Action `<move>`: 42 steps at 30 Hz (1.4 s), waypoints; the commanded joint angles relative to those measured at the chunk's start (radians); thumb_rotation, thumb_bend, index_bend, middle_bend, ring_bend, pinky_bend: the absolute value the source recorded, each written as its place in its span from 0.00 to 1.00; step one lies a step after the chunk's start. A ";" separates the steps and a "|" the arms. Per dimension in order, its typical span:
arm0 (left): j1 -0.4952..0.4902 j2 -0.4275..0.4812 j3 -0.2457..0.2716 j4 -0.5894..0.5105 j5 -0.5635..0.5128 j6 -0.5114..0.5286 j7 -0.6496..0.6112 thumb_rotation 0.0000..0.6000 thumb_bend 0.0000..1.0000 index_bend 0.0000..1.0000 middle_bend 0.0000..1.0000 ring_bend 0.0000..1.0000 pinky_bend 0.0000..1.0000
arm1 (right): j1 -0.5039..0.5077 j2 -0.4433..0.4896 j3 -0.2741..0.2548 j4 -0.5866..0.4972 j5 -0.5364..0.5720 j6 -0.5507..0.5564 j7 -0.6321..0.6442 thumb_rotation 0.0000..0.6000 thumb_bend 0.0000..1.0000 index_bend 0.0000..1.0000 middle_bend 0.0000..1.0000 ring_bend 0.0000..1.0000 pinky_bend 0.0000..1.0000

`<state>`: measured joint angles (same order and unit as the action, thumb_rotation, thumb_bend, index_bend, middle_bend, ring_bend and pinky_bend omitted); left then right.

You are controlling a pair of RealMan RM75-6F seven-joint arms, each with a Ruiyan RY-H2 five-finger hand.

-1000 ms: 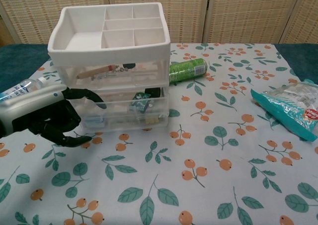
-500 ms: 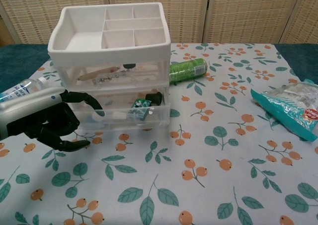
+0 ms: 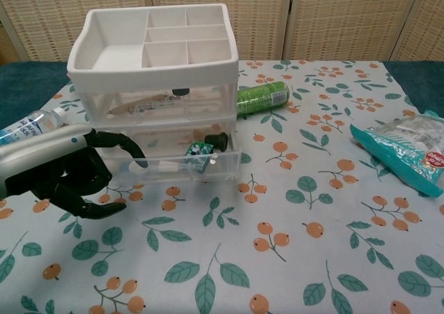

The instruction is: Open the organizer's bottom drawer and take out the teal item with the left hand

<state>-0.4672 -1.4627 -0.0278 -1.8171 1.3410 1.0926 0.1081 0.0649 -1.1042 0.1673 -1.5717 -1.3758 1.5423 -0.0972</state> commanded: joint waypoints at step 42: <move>0.011 0.048 0.059 -0.042 0.068 -0.018 0.003 1.00 0.27 0.35 0.90 0.92 1.00 | -0.008 0.001 -0.002 -0.005 -0.007 0.011 0.001 1.00 0.26 0.12 0.23 0.20 0.18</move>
<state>-0.4567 -1.4152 0.0312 -1.8589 1.4088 1.0740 0.1109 0.0572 -1.1032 0.1649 -1.5770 -1.3832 1.5529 -0.0962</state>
